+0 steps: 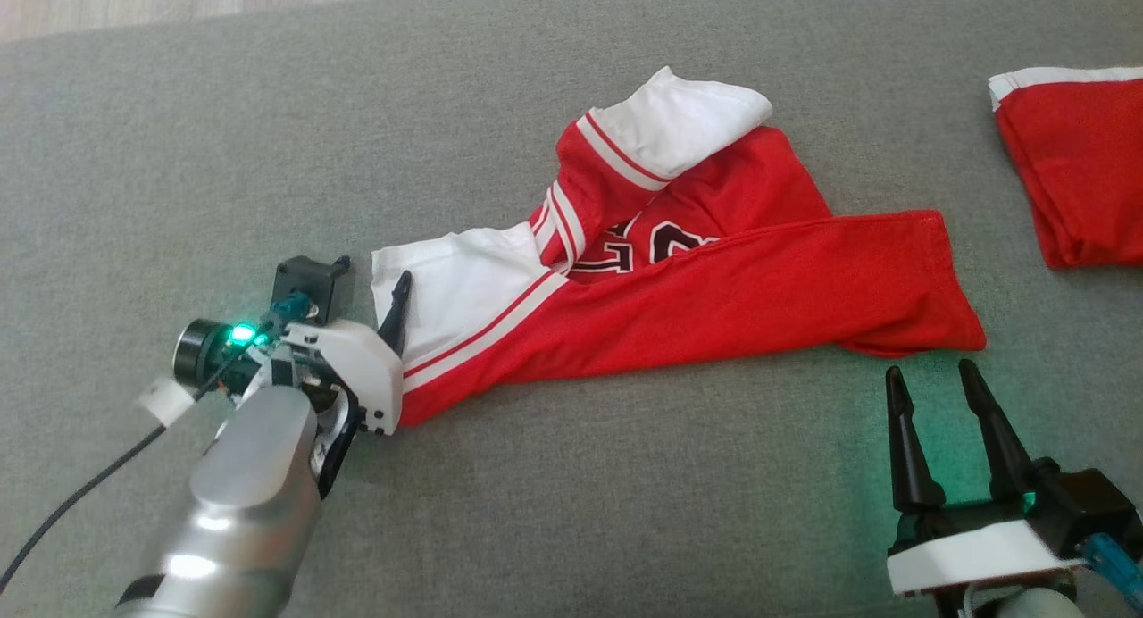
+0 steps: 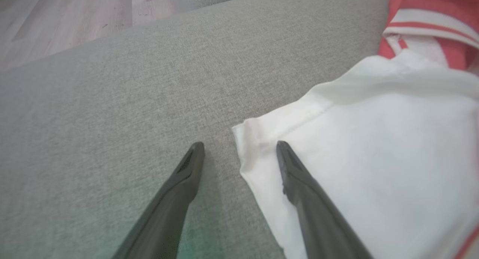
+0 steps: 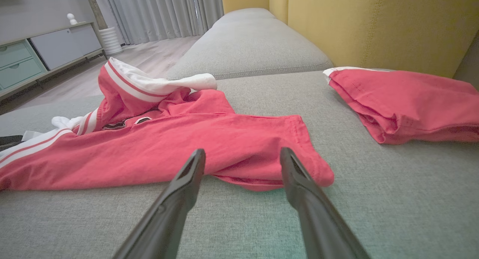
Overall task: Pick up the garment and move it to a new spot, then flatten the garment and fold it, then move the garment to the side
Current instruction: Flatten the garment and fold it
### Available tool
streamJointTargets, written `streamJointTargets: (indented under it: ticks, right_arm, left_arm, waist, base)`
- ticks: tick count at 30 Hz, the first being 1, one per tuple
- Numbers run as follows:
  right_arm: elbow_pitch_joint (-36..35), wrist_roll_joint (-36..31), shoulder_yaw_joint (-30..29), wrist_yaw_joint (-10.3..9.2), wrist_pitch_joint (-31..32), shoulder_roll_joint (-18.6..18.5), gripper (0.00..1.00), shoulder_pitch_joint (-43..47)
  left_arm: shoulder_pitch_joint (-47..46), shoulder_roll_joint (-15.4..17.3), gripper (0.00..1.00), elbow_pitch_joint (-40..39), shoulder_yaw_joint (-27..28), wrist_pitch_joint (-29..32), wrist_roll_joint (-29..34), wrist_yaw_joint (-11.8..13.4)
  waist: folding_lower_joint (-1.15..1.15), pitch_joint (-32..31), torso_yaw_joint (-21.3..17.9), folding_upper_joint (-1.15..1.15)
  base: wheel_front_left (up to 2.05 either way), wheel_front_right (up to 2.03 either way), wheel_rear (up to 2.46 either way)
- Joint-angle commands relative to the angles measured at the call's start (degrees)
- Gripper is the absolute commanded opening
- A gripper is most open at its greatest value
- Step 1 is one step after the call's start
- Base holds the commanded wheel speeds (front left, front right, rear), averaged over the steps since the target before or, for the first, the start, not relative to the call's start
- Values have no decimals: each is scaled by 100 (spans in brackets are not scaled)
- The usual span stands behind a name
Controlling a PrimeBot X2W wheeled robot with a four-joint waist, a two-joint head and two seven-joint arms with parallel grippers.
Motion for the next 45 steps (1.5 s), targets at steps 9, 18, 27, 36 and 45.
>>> streamJointTargets:
  ticks: [9,18,27,36,45]
  right_arm:
    - [-180,-44,222,39,-63,-84,100,-161]
    - [-258,-56,315,39,-63,-221,100,-290]
    - [489,455,-53,39,623,-965,100,-1325]
    - [1378,831,-37,39,2551,-1422,100,-2594]
    - [2042,675,127,39,3165,-1479,100,-2937]
  left_arm:
    - [-383,123,0,359,-76,-58,-199,-261]
    - [-379,461,0,42,7,-1224,-160,-90]
    - [76,914,0,-1210,61,-1191,-341,-165]
    - [288,1060,0,-2194,0,-750,-412,-106]
    - [427,1150,0,-2734,-100,-547,-431,-71]
  waist:
    - [-1,17,-151,0]
    - [-1,-43,-158,0]
    - [-1,44,89,0]
    - [-1,238,296,0]
    - [-1,299,471,0]
  base:
    - [0,0,0]
    - [0,0,0]
    - [0,0,0]
    - [0,0,0]
    - [0,0,0]
